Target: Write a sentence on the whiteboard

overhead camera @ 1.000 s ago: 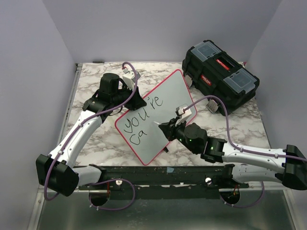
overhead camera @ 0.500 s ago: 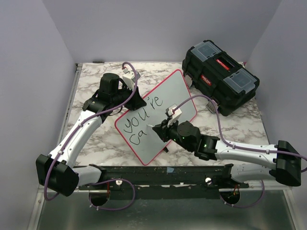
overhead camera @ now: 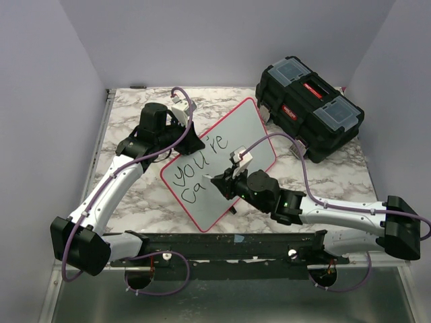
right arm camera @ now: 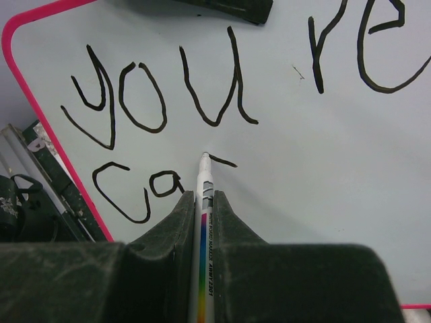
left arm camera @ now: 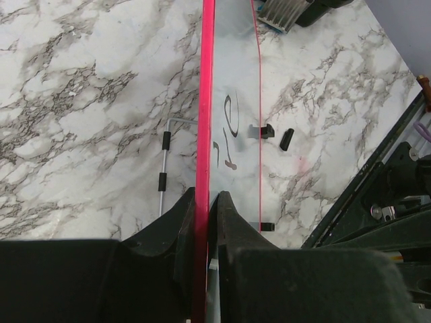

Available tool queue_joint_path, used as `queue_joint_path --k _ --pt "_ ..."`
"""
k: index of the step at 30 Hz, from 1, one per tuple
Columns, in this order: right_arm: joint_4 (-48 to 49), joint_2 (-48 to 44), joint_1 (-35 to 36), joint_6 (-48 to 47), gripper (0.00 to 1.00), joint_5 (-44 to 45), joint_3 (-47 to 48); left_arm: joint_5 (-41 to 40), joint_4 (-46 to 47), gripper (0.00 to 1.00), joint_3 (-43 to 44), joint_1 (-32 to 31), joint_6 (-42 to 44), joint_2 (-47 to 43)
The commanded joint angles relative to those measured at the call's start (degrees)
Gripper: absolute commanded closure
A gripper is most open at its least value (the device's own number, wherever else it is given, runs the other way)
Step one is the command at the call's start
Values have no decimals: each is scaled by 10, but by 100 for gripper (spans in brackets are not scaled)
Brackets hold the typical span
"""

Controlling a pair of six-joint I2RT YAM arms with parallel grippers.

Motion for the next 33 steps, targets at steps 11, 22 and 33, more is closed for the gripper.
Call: queue_joint_path --k 11,22,33 --pt "-47 -19 1 21 99 3 -44 -26 -41 100 -16 -11 53 -2" --pt "-84 -38 1 39 99 -16 -69 -29 -42 100 -16 -11 53 0" --pt "-68 -59 0 50 99 -26 -28 -30 -43 100 -15 -11 54 2"
